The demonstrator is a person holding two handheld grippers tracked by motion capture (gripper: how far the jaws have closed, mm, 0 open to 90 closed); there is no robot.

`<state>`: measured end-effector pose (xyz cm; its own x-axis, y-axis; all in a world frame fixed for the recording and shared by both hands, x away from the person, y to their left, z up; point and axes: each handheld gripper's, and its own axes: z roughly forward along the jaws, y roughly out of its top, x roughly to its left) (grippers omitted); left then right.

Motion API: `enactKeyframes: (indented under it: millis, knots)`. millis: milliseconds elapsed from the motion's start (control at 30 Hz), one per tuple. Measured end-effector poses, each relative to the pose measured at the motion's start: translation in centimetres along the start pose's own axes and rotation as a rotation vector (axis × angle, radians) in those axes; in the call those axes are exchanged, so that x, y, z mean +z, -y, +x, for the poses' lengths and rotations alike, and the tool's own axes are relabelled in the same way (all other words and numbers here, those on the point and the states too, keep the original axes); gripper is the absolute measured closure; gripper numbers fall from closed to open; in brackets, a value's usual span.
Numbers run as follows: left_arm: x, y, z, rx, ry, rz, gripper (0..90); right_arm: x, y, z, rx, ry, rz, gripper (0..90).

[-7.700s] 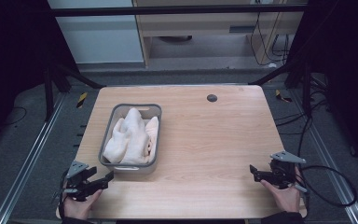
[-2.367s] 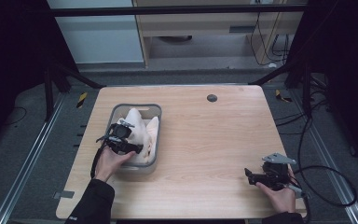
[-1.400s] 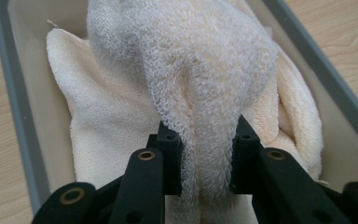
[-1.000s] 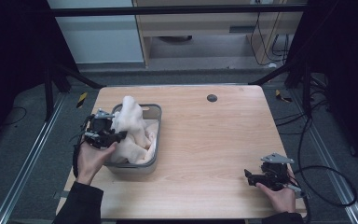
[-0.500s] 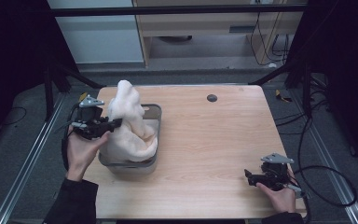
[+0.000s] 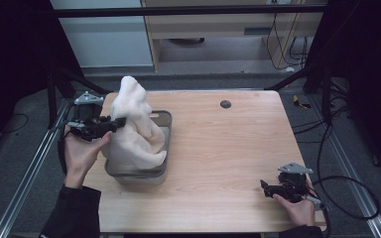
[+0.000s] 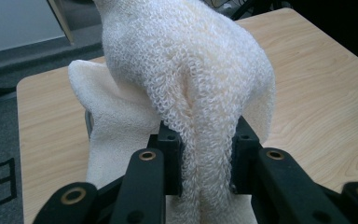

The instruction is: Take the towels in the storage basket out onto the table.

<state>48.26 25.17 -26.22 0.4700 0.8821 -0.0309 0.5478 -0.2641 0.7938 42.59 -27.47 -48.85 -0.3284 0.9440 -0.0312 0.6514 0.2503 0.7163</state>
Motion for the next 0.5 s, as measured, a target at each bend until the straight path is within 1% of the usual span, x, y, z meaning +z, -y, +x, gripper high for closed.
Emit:
enactKeyframes:
  millis: [333,500]
  knots:
    - [-1.4,-0.9,0.0,-0.003,0.009,-0.037,71.5,0.0,0.0,0.0,-0.002,0.004,0.000,5.9]
    - [-2.6,-1.5,-0.1,0.003,0.008,-0.058,71.5,0.0,0.0,0.0,-0.002,0.004,0.000,5.9]
